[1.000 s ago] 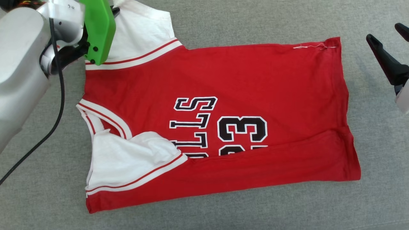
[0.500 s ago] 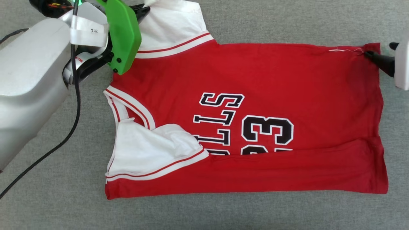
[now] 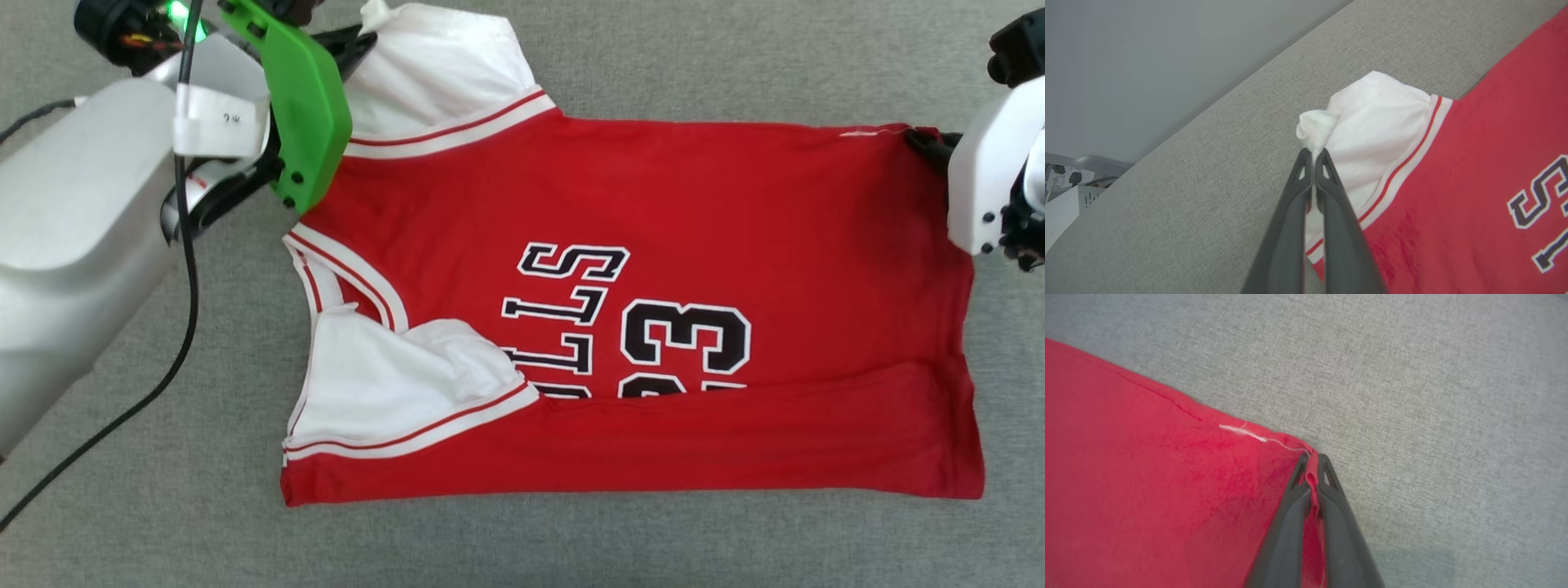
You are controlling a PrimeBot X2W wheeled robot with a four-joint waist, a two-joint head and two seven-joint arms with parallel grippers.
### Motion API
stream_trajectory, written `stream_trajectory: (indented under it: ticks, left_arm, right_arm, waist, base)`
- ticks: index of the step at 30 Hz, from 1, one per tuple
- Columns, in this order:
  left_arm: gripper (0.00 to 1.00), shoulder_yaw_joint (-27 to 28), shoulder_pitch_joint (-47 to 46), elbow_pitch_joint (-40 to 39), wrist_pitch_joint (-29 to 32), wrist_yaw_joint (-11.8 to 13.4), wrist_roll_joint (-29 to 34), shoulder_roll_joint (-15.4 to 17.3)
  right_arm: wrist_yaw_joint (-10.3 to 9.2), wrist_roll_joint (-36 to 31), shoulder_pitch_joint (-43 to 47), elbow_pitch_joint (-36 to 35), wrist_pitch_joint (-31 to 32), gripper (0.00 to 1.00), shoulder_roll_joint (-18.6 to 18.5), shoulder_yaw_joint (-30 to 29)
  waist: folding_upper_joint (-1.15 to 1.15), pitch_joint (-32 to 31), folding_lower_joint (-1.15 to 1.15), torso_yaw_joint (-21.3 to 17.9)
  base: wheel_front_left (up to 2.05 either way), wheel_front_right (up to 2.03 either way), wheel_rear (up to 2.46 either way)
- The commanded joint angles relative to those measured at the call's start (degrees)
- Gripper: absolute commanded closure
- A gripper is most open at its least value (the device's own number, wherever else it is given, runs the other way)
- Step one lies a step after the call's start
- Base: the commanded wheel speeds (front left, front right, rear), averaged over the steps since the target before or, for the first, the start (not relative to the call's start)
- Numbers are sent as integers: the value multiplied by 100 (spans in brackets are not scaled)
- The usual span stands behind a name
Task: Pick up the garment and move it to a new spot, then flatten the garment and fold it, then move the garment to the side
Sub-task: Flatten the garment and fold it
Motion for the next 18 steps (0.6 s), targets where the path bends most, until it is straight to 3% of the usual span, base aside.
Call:
stream_trajectory:
  ticks: [1,6,18]
  left_arm:
    - [100,-22,177,-3,-52,16,-35,48]
    - [100,-156,656,-219,-219,100,-50,205]
    - [100,-297,2159,-1232,-685,737,-432,729]
  right_arm:
    - [-3,12,129,-40,-183,100,-6,73]
    - [-3,-42,504,-349,-1060,100,-181,231]
    - [-3,91,2083,-1105,-1840,100,-629,123]
  waist:
    - [0,-371,0,-111]
    - [0,-869,0,-126]
    - [0,-1598,0,-43]
  base:
    - [0,0,0]
    - [0,0,0]
    - [0,0,0]
